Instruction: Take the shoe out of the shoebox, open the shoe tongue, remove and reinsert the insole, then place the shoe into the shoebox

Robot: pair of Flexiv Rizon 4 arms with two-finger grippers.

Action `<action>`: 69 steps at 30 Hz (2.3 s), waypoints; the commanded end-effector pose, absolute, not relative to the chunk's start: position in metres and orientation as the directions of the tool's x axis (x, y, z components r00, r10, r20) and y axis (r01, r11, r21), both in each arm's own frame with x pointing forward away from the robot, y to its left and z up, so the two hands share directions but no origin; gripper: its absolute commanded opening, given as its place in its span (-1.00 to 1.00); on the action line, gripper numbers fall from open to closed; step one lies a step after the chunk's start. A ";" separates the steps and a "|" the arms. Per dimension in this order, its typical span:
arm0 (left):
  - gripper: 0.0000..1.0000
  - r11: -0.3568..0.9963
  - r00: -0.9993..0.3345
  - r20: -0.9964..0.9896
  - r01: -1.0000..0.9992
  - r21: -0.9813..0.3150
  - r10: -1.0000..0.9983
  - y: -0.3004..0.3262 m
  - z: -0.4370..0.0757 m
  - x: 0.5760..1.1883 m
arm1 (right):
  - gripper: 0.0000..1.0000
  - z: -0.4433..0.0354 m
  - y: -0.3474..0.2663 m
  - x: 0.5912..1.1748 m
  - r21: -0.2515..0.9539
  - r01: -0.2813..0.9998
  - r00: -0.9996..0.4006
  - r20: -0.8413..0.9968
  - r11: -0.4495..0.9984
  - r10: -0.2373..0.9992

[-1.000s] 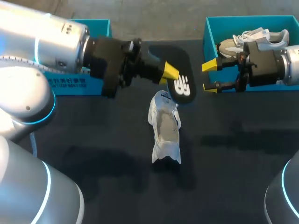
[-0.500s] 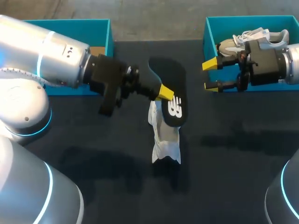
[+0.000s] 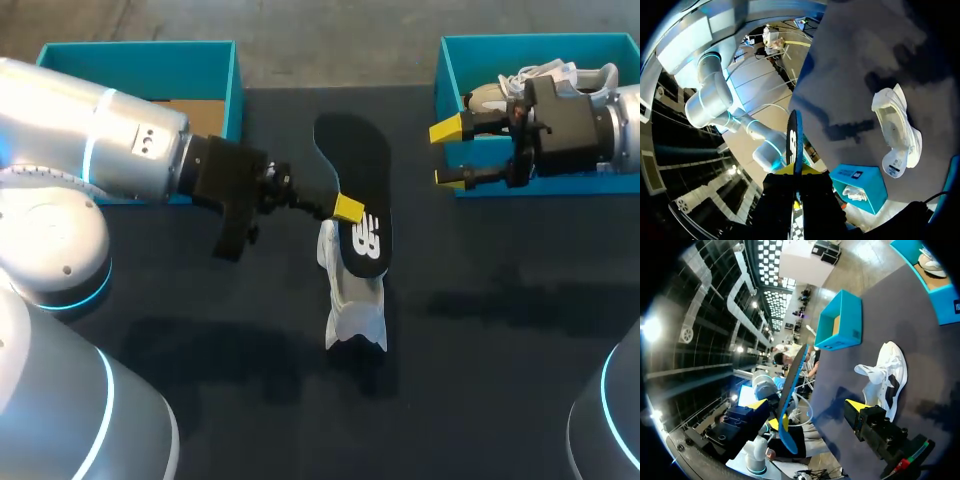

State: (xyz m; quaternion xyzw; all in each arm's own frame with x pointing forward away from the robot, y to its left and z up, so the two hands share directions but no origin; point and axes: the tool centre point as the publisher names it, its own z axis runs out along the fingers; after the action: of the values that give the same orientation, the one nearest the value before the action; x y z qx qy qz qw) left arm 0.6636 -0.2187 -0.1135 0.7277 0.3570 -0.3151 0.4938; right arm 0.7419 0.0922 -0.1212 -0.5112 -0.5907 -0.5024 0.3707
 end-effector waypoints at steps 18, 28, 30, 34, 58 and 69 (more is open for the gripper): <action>-1.00 -0.177 0.591 -0.793 0.805 0.566 0.150 -0.245 -0.136 0.685 | 1.00 -0.113 0.128 0.735 0.205 0.979 -0.204 0.957 0.018 0.206; -1.00 -0.171 0.584 -0.801 0.809 0.562 0.133 -0.254 -0.137 0.687 | 1.00 -0.112 0.140 0.733 0.204 0.978 -0.206 0.961 0.033 0.187; -1.00 -0.170 0.583 -0.802 0.810 0.562 0.130 -0.255 -0.137 0.688 | 0.85 -0.114 0.142 0.734 0.201 0.979 -0.204 0.962 0.037 0.182; -1.00 -0.173 0.585 -0.802 0.808 0.563 0.125 -0.256 -0.137 0.687 | 0.58 -0.116 0.142 0.734 0.194 0.980 -0.199 0.964 0.043 0.179; -1.00 -0.182 0.597 -0.793 0.798 0.574 0.117 -0.258 -0.136 0.687 | -0.58 -0.125 0.148 0.735 0.164 0.984 -0.172 0.971 0.064 0.164; -1.00 -0.189 0.601 -0.790 0.796 0.576 0.124 -0.256 -0.138 0.682 | -1.00 -0.125 0.148 0.738 0.163 0.984 -0.173 0.971 0.070 0.164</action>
State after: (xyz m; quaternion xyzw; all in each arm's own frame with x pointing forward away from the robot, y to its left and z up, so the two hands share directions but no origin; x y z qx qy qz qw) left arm 0.6844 -0.2572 -0.1368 0.7077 0.3246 -0.3084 0.5465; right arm 0.7346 0.1471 -0.1240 -0.4836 -0.5942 -0.4832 0.4239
